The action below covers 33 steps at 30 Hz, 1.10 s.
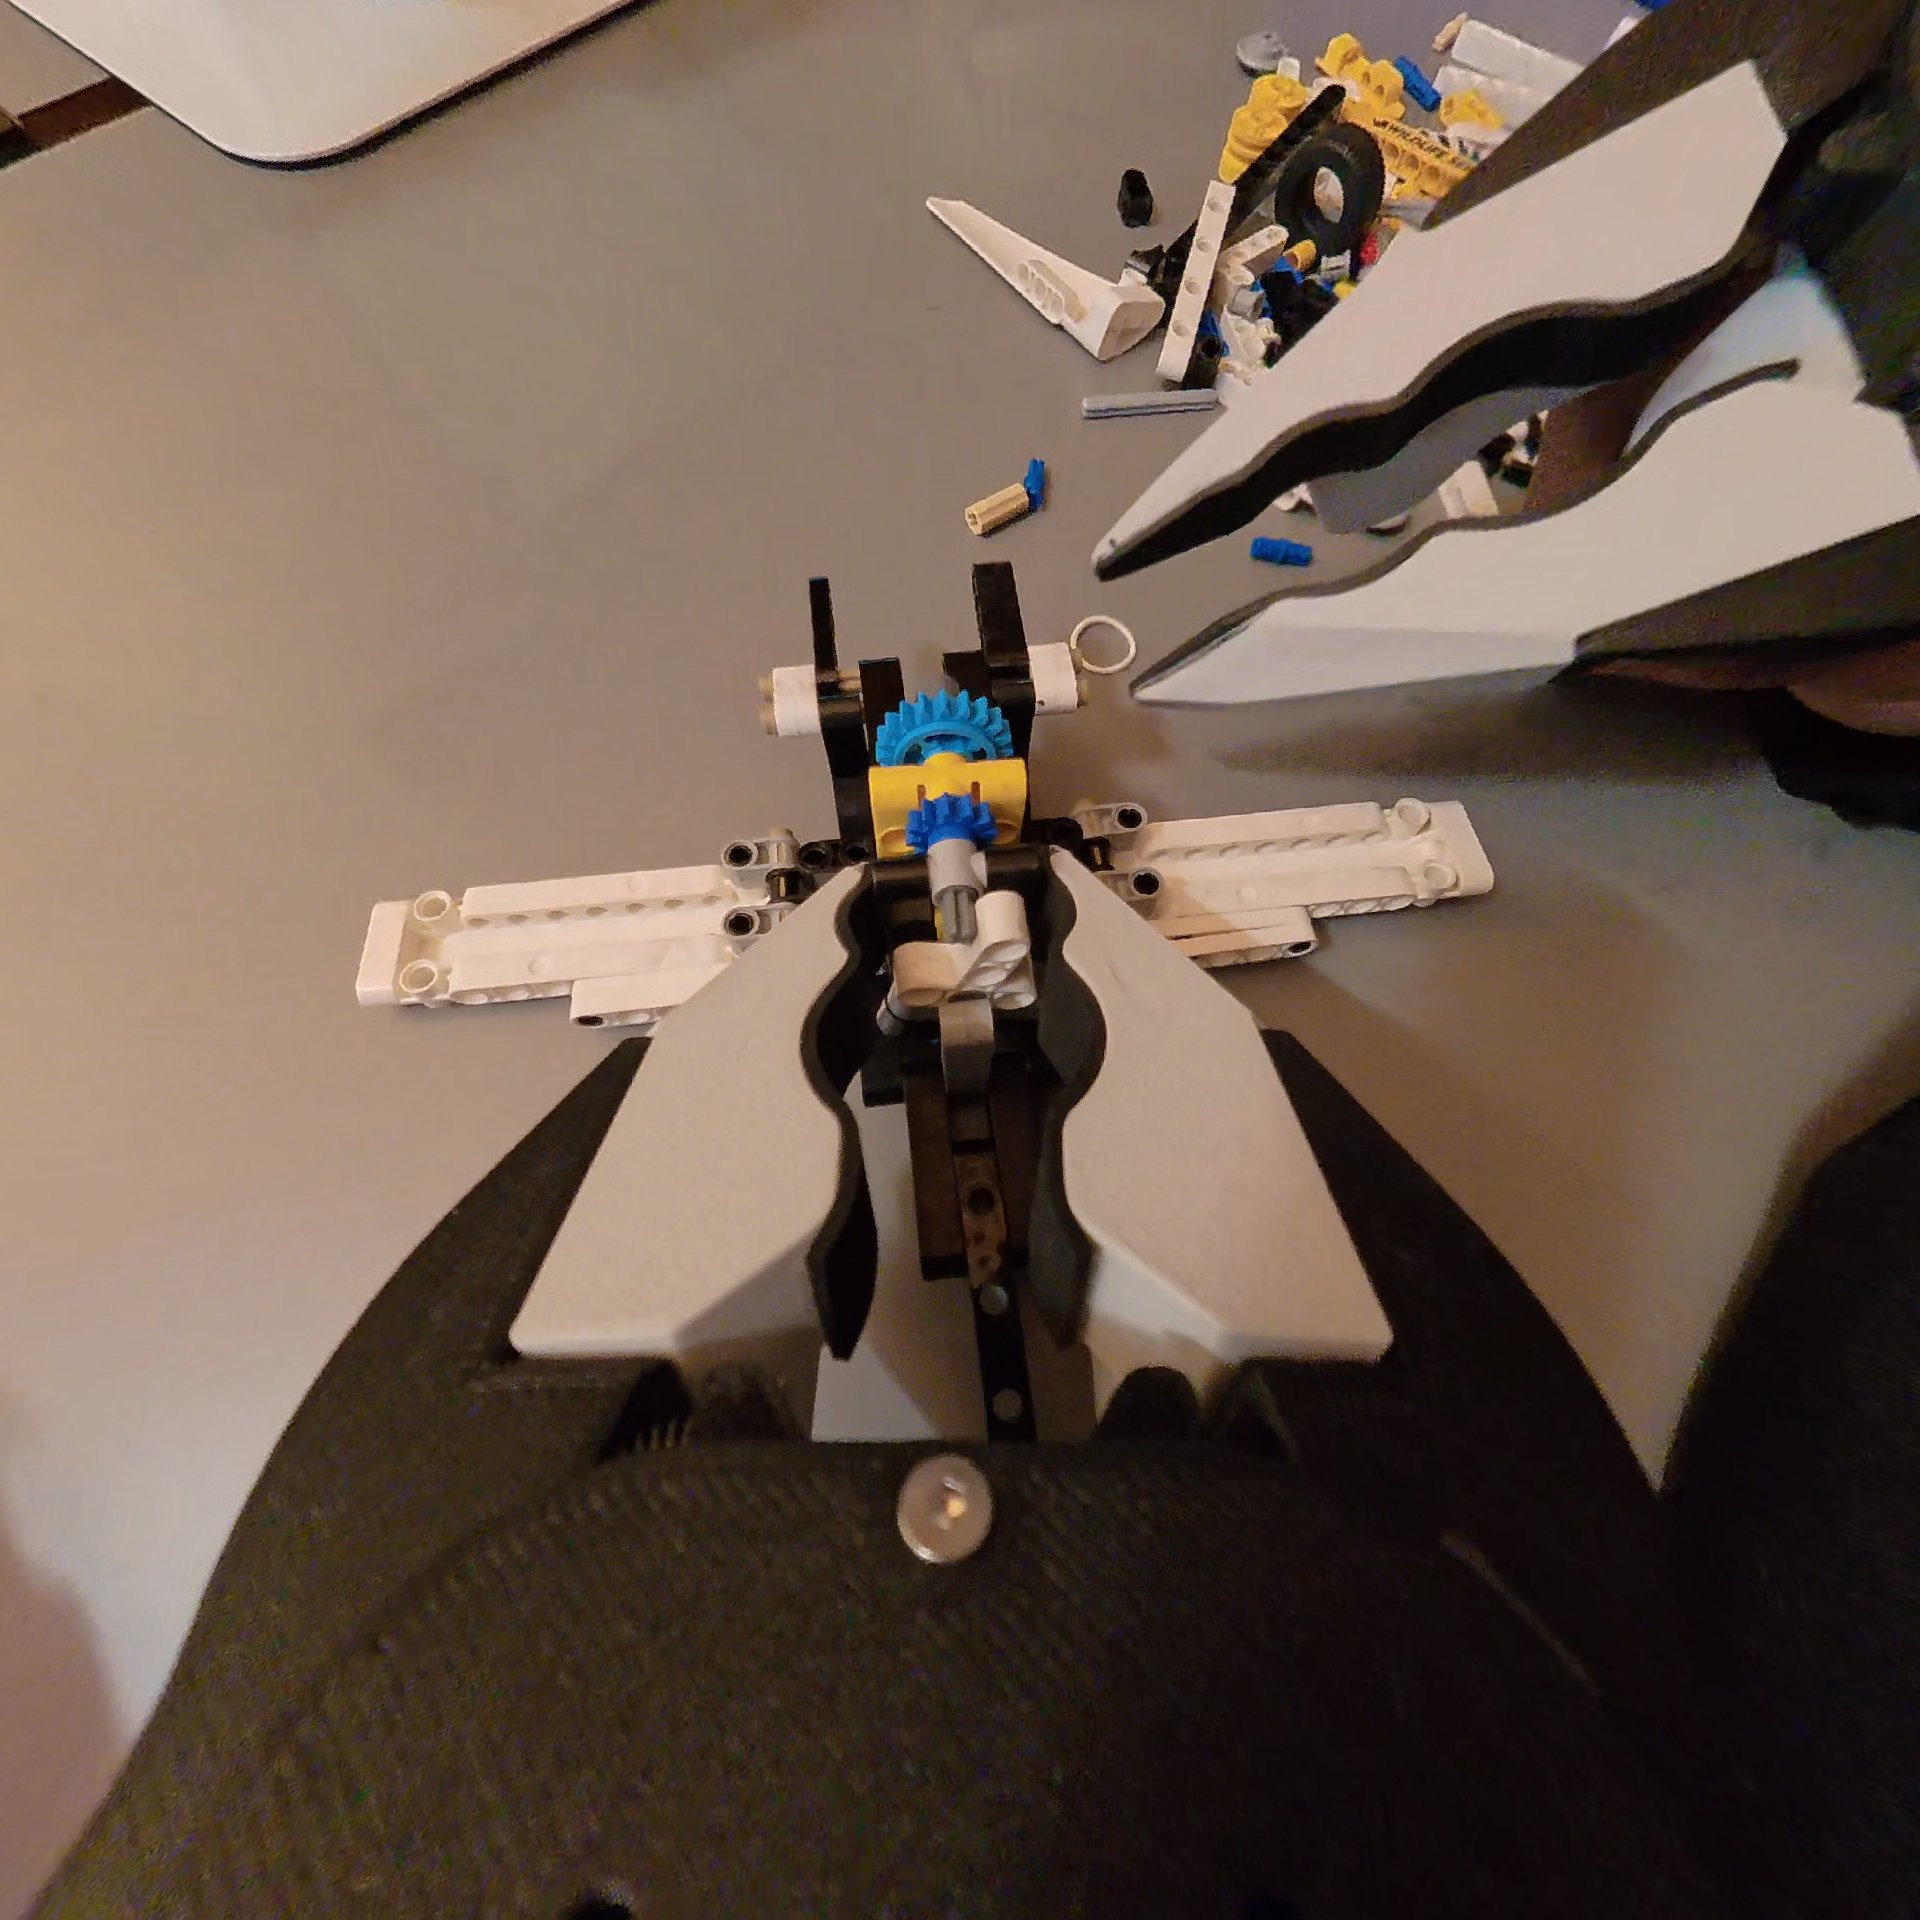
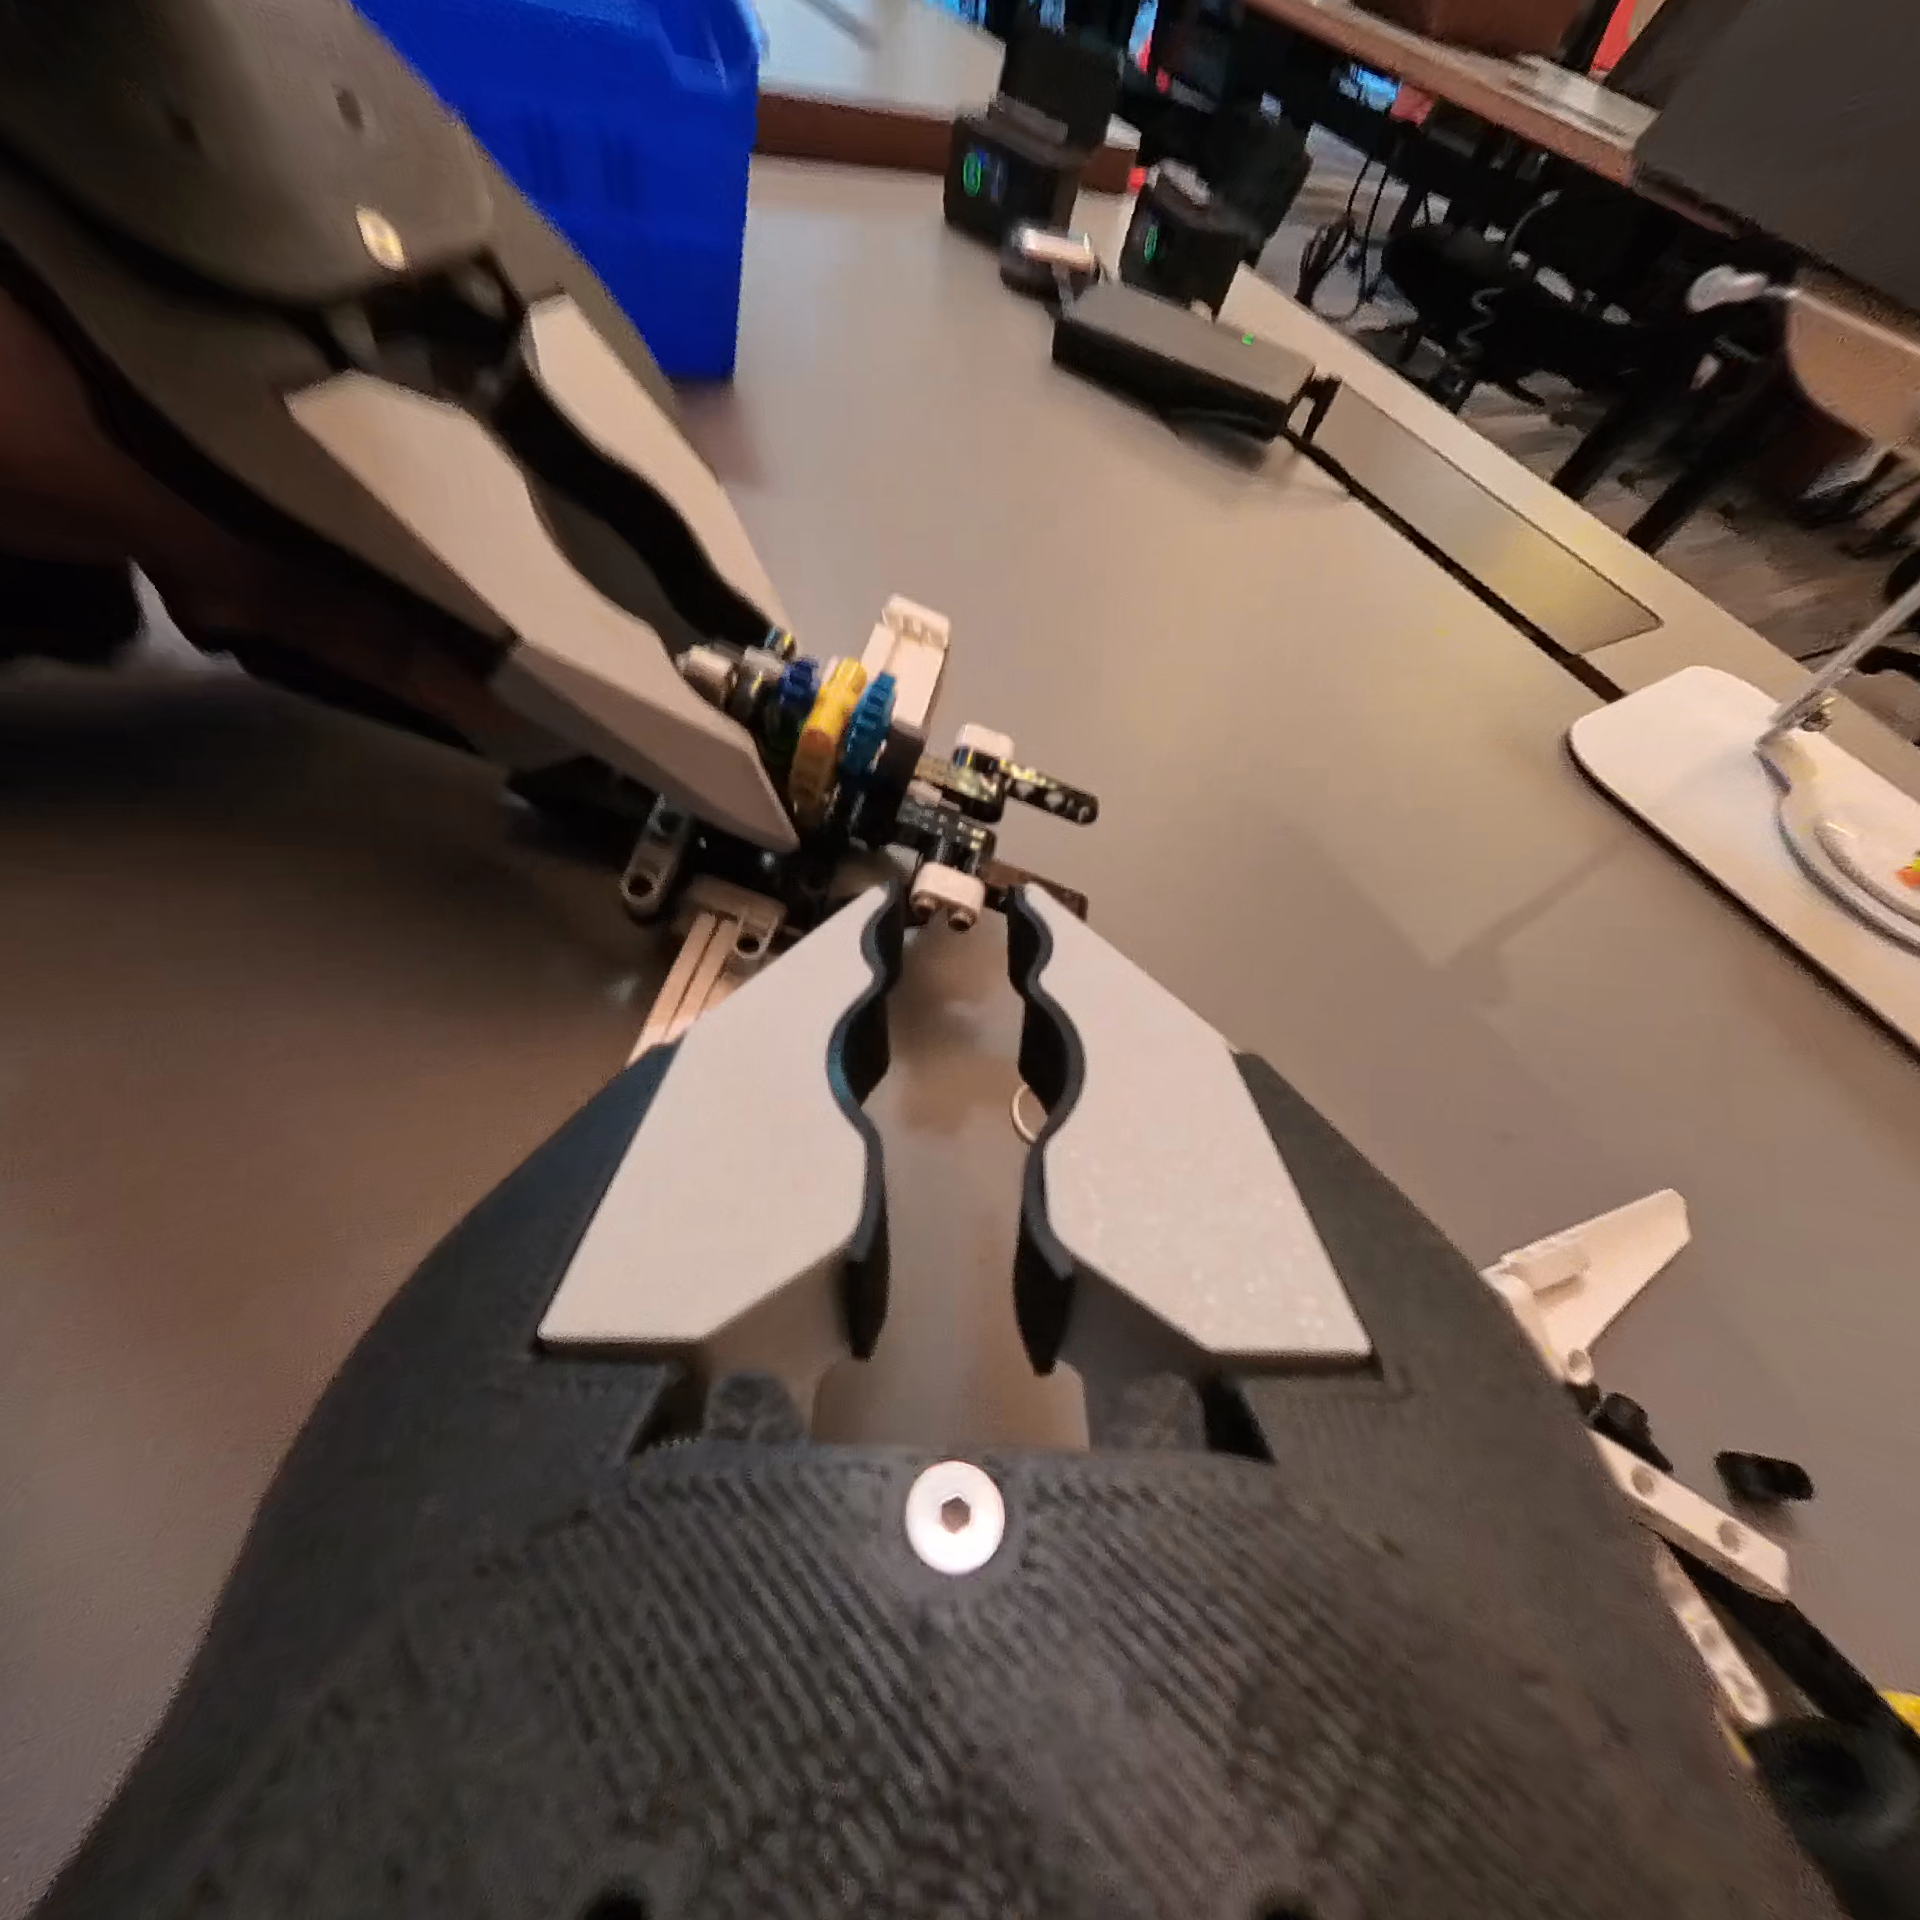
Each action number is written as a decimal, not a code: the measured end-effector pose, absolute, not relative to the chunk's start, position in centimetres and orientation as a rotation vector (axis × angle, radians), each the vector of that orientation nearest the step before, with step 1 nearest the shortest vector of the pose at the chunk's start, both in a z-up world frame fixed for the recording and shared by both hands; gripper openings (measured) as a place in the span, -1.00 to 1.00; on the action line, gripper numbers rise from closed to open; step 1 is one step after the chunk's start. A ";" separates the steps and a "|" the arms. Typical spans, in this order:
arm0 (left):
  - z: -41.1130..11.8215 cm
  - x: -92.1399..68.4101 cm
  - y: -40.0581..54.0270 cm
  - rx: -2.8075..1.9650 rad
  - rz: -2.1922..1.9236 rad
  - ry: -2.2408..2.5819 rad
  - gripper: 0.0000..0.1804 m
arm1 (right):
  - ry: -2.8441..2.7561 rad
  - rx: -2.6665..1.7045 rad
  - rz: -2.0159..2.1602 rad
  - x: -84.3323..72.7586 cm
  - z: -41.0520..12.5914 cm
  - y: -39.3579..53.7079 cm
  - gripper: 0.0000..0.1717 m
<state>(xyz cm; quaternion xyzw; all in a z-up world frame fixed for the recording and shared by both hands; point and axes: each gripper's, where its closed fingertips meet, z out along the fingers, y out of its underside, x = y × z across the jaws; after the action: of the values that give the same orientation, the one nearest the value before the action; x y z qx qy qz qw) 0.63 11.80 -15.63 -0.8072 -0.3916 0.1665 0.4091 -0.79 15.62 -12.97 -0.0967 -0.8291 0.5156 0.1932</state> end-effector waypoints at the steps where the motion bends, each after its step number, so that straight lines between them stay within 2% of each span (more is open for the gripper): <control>1: -15.6 0.6 11.8 -2.036 0.419 -0.985 -0.69 | -2.331 -0.265 1.430 -0.8 -13.2 15.6 -0.79; 16: -15.9 1.7 12.2 -2.196 0.387 -0.858 -0.69 | -2.308 -0.327 1.508 -1.3 -12.6 15.9 -0.76; 24: -16.1 5.3 12.6 -2.412 0.167 -0.412 -0.68 | -2.318 -0.417 1.644 -1.6 -11.7 16.4 -0.70; 33: -16.2 6.0 12.2 -2.547 0.028 -0.034 -0.67 | -2.579 -0.494 1.865 -0.3 -11.7 15.9 -0.65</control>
<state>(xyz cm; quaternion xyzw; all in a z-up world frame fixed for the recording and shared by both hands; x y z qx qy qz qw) 6.04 12.17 -16.22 -0.9560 -0.0126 0.0106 0.2929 -0.30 15.93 -11.73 -0.1533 -0.8002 0.5785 -0.0396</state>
